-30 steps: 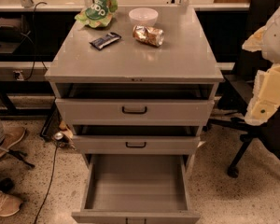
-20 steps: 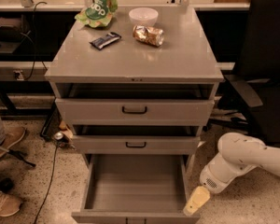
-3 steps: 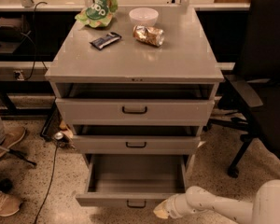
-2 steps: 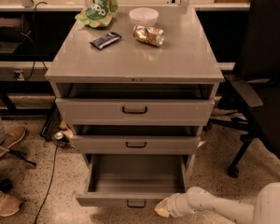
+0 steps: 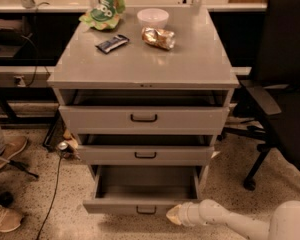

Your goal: Close bottom drawer

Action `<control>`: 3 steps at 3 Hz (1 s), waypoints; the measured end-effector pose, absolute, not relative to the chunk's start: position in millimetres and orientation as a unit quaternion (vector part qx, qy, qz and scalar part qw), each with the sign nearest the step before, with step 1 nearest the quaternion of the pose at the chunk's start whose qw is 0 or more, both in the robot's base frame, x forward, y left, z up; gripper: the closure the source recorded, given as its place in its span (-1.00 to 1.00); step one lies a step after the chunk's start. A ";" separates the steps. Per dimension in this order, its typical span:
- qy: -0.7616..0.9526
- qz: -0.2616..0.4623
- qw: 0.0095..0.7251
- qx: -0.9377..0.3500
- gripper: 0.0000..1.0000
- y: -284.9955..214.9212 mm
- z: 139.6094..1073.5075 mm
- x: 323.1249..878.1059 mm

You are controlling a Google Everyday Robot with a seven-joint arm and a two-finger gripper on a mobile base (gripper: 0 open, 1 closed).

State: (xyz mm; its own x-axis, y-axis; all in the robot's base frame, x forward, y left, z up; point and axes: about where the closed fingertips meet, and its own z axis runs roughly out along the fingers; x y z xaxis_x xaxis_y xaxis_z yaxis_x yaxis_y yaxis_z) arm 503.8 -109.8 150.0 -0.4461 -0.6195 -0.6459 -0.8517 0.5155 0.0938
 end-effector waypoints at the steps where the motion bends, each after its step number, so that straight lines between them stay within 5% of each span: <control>1: 0.824 0.208 0.279 -0.446 1.00 -109.5 150.0 503.4; 3: 0.811 0.182 0.312 -0.460 1.00 -108.6 149.1 536.9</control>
Offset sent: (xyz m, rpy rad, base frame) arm 0.1204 -0.0034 0.0030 -0.0577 -0.3191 0.0166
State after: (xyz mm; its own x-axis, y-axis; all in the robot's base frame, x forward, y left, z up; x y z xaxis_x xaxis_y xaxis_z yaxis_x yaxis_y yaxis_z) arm 536.9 -108.6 149.1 -0.3813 -0.6327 -0.6740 -0.8599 0.5105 0.0073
